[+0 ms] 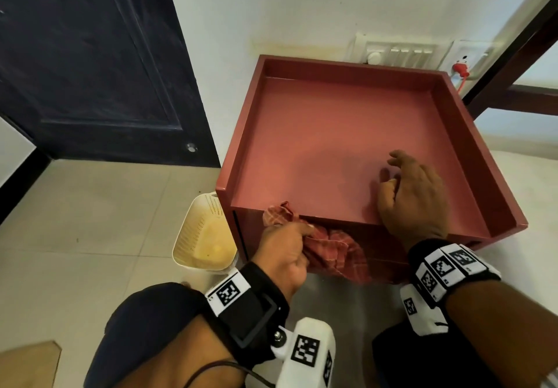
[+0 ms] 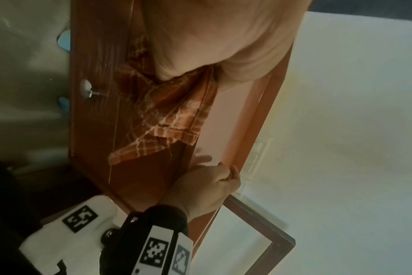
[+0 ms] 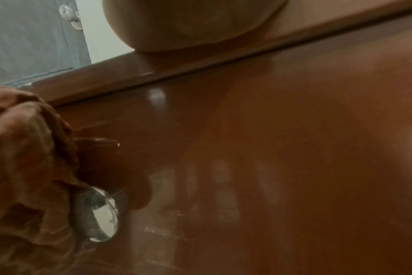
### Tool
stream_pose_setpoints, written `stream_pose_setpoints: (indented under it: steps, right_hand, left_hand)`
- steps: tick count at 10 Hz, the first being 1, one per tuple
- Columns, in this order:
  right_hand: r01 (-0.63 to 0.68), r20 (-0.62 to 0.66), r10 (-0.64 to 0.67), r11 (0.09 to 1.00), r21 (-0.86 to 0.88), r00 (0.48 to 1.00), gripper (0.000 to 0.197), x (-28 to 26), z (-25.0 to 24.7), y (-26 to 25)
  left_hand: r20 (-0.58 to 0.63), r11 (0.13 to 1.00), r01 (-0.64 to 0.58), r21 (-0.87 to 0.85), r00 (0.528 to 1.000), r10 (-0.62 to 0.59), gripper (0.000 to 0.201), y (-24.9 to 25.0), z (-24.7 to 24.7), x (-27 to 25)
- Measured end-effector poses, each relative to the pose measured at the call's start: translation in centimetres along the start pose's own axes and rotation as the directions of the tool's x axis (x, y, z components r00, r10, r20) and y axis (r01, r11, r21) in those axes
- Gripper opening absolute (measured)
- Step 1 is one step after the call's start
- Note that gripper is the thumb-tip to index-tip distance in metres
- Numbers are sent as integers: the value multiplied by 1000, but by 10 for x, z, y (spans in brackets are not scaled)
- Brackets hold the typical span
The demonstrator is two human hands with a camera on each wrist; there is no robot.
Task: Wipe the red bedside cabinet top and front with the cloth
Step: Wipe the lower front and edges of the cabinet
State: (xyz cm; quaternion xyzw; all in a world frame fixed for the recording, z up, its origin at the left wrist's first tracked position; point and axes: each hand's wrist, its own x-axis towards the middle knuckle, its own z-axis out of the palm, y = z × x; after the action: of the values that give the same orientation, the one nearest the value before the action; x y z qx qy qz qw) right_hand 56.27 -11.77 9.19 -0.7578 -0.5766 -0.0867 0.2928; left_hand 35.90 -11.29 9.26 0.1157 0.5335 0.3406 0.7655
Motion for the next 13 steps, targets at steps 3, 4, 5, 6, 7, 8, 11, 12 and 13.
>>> stream_pose_setpoints:
  steps: [3,4,5,6,7,8,11,12,13]
  right_hand:
    - [5,-1,-5,1000,16,1000,55,-1,-1,-2]
    - [1,-8,-1,1000,19,1000,55,-3,-1,-1]
    - [-2,-13,2,1000,21,1000,55,-2,-1,-1]
    - [-1,-12,2,1000,28,1000,55,-2,-1,-1]
    - [5,-6,-5,1000,31,1000,55,-2,-1,0]
    - [3,-4,-3,999,32,1000,55,-1,-1,0]
    - [12,-4,-12,998,63,1000,55,-3,-2,1]
    - [19,-4,-19,998,61,1000,55,-2,0,2]
    - [16,0,-16,998,56,1000,56,-2,2,4]
  left_hand:
    - [-140,998,-47,-46,989,40,29,13,-41,29]
    - [-285,996,-83,26,955,87,25,17,-68,47]
    - [-279,989,-134,55,949,144,32,4,-70,62]
    - [-224,989,-137,63,963,148,41,-21,-54,68]
    - [-212,987,-101,123,969,125,34,-49,-40,76]
    - [-183,972,-77,220,976,119,32,-68,-31,80]
    - [-282,873,-147,465,911,303,19,-73,-84,132]
    - [-451,877,-110,467,824,343,19,-74,-101,171]
    - [-465,900,-58,433,841,278,16,-80,-98,178]
